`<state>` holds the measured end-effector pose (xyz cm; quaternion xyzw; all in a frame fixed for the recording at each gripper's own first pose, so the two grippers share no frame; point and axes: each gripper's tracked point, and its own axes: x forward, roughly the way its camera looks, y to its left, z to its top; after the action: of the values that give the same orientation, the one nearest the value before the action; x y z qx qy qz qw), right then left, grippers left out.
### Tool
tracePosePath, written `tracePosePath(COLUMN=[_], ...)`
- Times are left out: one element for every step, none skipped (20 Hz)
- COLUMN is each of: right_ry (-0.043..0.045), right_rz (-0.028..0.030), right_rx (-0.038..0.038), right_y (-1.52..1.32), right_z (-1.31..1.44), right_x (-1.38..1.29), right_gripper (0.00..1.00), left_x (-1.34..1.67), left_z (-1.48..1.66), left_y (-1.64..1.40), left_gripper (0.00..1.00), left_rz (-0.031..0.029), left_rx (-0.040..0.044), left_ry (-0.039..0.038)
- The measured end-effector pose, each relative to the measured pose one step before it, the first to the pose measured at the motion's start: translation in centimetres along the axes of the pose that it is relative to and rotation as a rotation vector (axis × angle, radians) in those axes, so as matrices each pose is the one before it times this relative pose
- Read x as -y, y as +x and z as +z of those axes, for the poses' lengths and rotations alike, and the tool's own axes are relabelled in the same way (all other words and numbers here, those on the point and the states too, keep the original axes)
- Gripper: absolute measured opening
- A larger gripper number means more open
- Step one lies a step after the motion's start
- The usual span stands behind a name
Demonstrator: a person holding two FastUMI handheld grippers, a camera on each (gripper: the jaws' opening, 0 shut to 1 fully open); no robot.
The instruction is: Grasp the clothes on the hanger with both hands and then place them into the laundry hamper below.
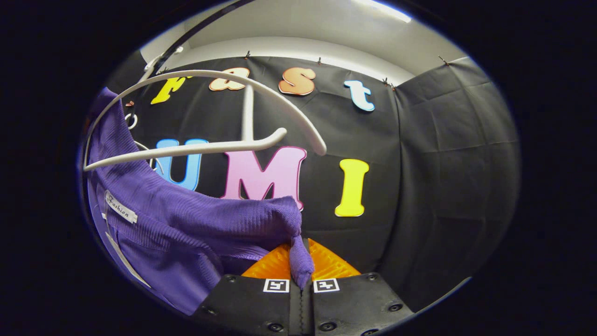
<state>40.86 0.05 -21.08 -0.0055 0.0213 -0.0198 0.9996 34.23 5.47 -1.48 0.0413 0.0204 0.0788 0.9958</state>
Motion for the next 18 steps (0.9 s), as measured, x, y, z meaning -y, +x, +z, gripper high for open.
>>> tracePosePath(right_ry=[0.00825, 0.00934, 0.00917, 0.00218, 0.00436, 0.00264, 0.00453, 0.00607, 0.00514, 0.00688, 0.01211, 0.01401, 0.01653, 0.01535, 0.01733, 0.01490, 0.00957, 0.00584], right_rz=[0.02839, 0.02524, 0.03052, 0.02473, 0.03053, 0.02599, 0.02653, 0.02220, 0.01455, 0.01371, 0.01820, 0.01483, 0.01690, 0.01253, 0.01311, 0.01400, 0.01528, 0.02010], right_rx=[-0.00587, -0.00465, 0.00054, 0.00089, 0.00225, -0.00065, 0.00216, -0.00005, 0.00250, 0.00279, 0.00167, -0.00127, -0.00143, -0.00137, -0.00443, -0.00013, -0.00187, -0.00335], right_y=[-0.731, -0.662, -0.595, -0.521, -0.591, -0.521, -0.601, -0.713, -0.508, -0.519, -0.412, -0.581, -0.520, -0.547, -0.503, -0.478, -0.376, -0.311], right_z=[-0.065, 0.126, 0.295, 0.360, 0.452, 0.325, 0.379, 0.297, 0.435, 0.462, 0.542, 0.470, 0.398, 0.360, 0.344, 0.419, 0.316, 0.270], right_x=[-1.158, -1.181, -1.200, -1.124, -1.185, -1.049, -0.963, -0.860, -0.506, -0.314, -0.604, -0.662, -0.736, -0.619, -0.558, -0.691, -0.747, -0.831], right_gripper=[0.04, 0.04, 0.04, 0.04, 0.04, 0.04, 0.04, 0.04, 0.04, 0.04, 0.04, 0.04, 0.04, 0.04, 0.04, 0.04, 0.04, 0.08], left_x=[-1.135, -1.048, -1.094, -1.218, -1.104, -0.873, -0.844, -0.577, -0.182, 0.010, 0.235, 0.401, 0.664, 0.707, 0.793, 0.758, 0.920, 0.972], left_z=[-0.620, -0.602, -0.668, -0.793, -0.868, -1.092, -1.015, -1.107, -1.117, -1.233, -1.234, -1.156, -1.043, -0.931, -0.834, -0.848, -0.490, -0.254], left_y=[0.021, 0.053, -0.052, -0.058, 0.059, 0.049, 0.047, -0.003, -0.083, -0.132, -0.132, -0.363, -0.228, -0.313, -0.225, -0.224, -0.229, -0.343], left_gripper=[0.02, 0.03, 0.03, 0.05, 0.03, 0.05, 0.04, 0.05, 0.05, 0.05, 0.05, 0.05, 0.04, 0.05, 0.05, 0.05, 0.05, 0.05], left_rz=[0.01827, 0.01876, 0.01973, 0.02162, 0.01948, 0.01293, 0.01652, 0.00879, -0.00189, -0.00416, -0.01093, -0.01537, -0.01798, -0.02206, -0.02035, -0.01960, -0.02618, -0.02909], left_rx=[-0.01435, -0.00919, -0.01014, -0.01034, -0.01497, -0.02183, -0.01722, -0.01889, -0.01539, -0.01909, -0.01948, -0.01528, -0.01593, -0.01184, -0.01442, -0.01420, -0.01096, -0.00812], left_ry=[0.00040, 0.00167, 0.00512, 0.00296, -0.00375, -0.01207, -0.00501, 0.00354, 0.00774, 0.01180, 0.01172, 0.01024, 0.00743, 0.00314, -0.00001, -0.00415, -0.01376, -0.02489])
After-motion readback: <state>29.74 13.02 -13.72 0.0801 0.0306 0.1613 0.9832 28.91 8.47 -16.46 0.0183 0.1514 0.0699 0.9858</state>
